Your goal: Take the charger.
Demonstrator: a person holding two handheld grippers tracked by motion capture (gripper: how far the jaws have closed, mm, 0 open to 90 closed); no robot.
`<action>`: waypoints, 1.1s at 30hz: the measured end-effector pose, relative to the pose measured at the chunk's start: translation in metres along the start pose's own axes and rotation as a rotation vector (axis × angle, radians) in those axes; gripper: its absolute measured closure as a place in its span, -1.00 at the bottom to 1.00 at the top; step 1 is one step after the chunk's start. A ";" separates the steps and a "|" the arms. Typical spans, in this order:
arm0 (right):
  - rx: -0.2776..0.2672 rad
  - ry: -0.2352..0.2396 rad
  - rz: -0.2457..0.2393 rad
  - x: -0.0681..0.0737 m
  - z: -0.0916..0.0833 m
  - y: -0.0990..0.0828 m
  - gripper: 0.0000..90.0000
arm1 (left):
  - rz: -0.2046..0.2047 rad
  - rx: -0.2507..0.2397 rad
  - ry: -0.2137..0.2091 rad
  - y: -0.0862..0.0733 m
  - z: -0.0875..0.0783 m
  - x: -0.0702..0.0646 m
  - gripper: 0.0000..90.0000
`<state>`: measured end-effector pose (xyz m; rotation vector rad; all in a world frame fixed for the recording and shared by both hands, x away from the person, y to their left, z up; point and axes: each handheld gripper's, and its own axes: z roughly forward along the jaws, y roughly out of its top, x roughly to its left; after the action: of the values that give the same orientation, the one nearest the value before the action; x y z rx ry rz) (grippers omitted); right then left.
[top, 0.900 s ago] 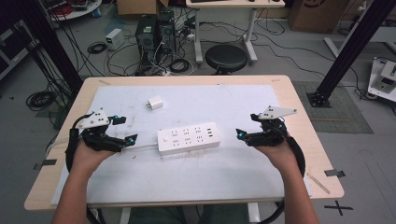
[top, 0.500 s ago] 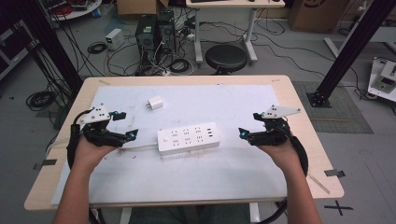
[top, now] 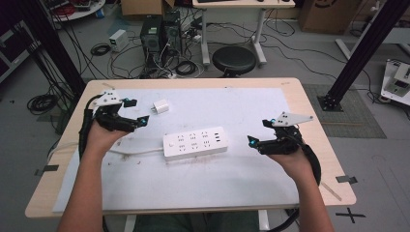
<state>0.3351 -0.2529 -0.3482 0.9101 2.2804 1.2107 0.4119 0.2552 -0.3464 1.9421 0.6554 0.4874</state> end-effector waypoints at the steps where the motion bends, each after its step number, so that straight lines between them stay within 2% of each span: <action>1: 0.002 -0.001 0.000 0.000 0.000 0.000 -0.59 | 0.001 0.003 0.002 0.002 0.004 0.003 -0.64; 2: 0.001 0.002 -0.005 0.000 0.001 0.000 -0.58 | -0.006 0.006 -0.001 0.004 0.009 0.006 -0.64; 4: 0.008 0.004 0.002 0.000 0.002 0.000 -0.58 | 0.000 0.045 0.006 0.008 0.018 0.013 -0.64; 7: 0.012 0.007 0.003 0.000 0.005 -0.001 -0.58 | -0.001 0.053 0.021 0.010 0.026 0.026 -0.64; 11: 0.015 0.015 0.002 0.000 0.007 -0.002 -0.58 | -0.011 0.007 0.020 0.011 0.037 0.041 -0.64; 12: 0.019 0.015 0.000 -0.001 0.007 -0.002 -0.58 | -0.017 0.009 0.018 0.011 0.042 0.044 -0.64; 16: 0.027 0.023 0.004 0.001 0.008 -0.001 -0.58 | -0.023 0.050 0.010 0.008 0.059 0.056 -0.64; 19: 0.037 0.027 -0.003 0.002 0.008 0.000 -0.58 | -0.043 0.083 0.000 0.004 0.071 0.063 -0.64; 22: 0.049 0.030 -0.006 0.002 0.010 -0.001 -0.58 | -0.040 0.127 -0.007 0.001 0.084 0.069 -0.64; 24: 0.053 0.026 -0.008 0.002 0.011 -0.002 -0.58 | -0.032 0.134 -0.010 0.000 0.091 0.073 -0.64; 25: 0.053 0.024 -0.006 0.002 0.012 -0.002 -0.58 | -0.031 0.151 -0.012 -0.002 0.099 0.077 -0.64; 28: 0.053 0.022 -0.003 0.003 0.014 -0.003 -0.59 | -0.026 0.179 -0.025 -0.003 0.108 0.081 -0.64; 30: 0.053 0.024 -0.001 0.003 0.015 -0.003 -0.58 | -0.017 0.183 -0.022 -0.005 0.116 0.085 -0.64; 32: 0.051 0.023 0.000 0.004 0.016 -0.004 -0.58 | -0.034 0.173 -0.025 -0.011 0.123 0.089 -0.64; 33: 0.052 0.022 0.002 0.004 0.017 -0.004 -0.58 | -0.037 0.188 -0.021 -0.014 0.126 0.091 -0.64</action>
<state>0.3411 -0.2420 -0.3612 0.9221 2.3382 1.1730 0.5533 0.2317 -0.4087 2.1044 0.7443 0.3934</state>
